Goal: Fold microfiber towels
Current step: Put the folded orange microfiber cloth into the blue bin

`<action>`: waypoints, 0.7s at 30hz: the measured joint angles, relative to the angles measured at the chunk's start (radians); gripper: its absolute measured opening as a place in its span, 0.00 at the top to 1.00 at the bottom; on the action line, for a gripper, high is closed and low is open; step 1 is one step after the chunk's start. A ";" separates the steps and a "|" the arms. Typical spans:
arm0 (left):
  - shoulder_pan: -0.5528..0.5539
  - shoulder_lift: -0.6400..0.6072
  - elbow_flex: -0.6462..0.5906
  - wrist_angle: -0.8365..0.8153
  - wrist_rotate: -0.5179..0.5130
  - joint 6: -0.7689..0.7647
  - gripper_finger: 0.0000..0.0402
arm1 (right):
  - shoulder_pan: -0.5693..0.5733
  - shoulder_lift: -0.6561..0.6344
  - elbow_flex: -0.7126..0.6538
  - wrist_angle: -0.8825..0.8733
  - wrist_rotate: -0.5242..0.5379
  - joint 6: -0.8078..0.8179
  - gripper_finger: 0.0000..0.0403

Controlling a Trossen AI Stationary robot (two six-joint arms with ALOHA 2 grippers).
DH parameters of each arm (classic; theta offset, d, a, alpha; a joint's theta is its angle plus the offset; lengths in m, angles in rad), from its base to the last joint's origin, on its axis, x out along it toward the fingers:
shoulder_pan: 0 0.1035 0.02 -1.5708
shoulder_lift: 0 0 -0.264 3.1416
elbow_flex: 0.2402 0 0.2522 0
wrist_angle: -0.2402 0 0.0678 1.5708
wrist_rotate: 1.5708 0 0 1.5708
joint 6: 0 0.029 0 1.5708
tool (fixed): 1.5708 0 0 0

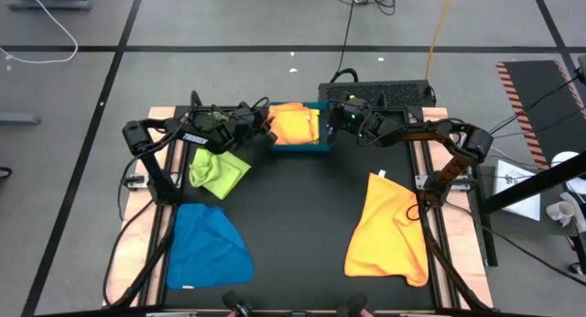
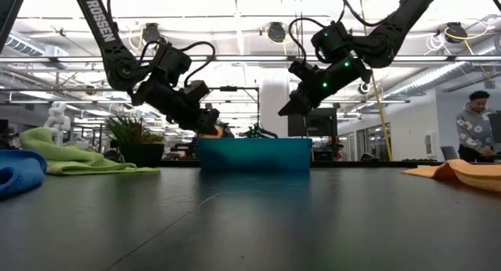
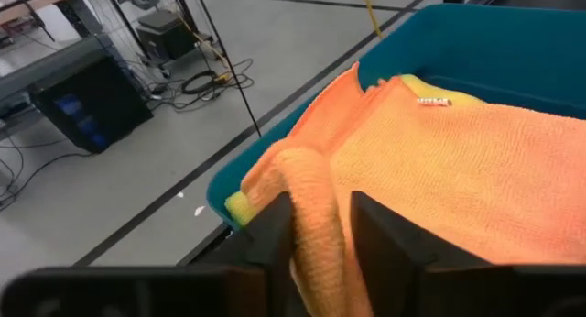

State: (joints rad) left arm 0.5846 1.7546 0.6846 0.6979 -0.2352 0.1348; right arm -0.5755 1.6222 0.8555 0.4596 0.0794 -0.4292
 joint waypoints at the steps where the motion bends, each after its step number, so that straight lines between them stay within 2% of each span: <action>1: 0.000 0.000 0.000 0.001 0.000 -0.002 0.78 | 0.000 -0.003 0.000 -0.001 -0.022 0.007 0.73; 8: 0.001 0.000 0.000 0.005 0.023 0.003 0.98 | 0.001 -0.005 0.000 -0.011 -0.058 0.024 0.73; 14: -0.018 0.000 0.031 0.010 0.068 0.044 0.99 | 0.001 -0.005 0.000 -0.039 -0.060 0.005 0.73; 21: -0.026 -0.001 0.048 -0.001 0.069 0.052 0.99 | 0.001 -0.005 0.000 -0.072 -0.085 0.008 0.71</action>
State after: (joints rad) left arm 0.5590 1.7534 0.7326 0.6967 -0.1665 0.1870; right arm -0.5747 1.6176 0.8555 0.3877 -0.0059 -0.4213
